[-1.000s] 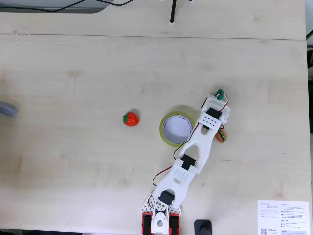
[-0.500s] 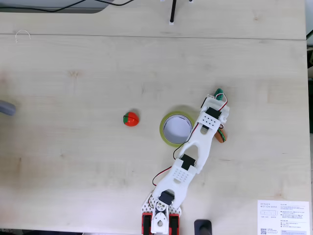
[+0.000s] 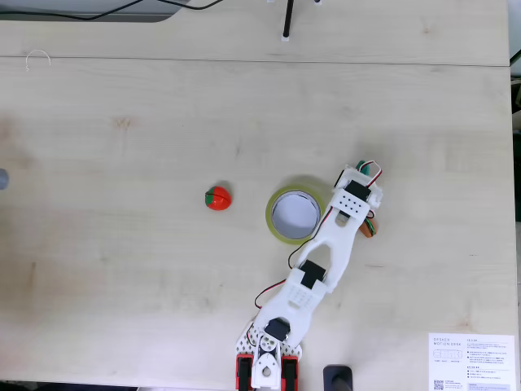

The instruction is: Grasp a cucumber and put it in the hole.

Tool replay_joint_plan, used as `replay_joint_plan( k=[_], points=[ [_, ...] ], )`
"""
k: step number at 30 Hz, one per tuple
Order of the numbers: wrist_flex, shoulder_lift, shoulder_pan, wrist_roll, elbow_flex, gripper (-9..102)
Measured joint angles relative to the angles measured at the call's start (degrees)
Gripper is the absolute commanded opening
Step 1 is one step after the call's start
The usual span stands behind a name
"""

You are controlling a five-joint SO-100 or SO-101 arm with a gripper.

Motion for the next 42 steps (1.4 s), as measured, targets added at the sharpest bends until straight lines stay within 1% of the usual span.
replay_joint_plan(
  k=[7, 14, 23, 32, 37, 42],
  points=[
    [3.0, 5.9, 0.0, 0.0, 0.0, 11],
    [7.6, 14.1, -0.1, 0.0, 1.8, 12],
    [8.3, 33.8, -4.9, 0.0, 19.7, 11],
    [8.3, 52.1, -14.3, 0.0, 37.4, 11],
    [8.3, 59.1, -18.2, 0.0, 46.8, 10],
    [8.1, 61.3, -18.9, 0.0, 52.0, 10]
  ],
)
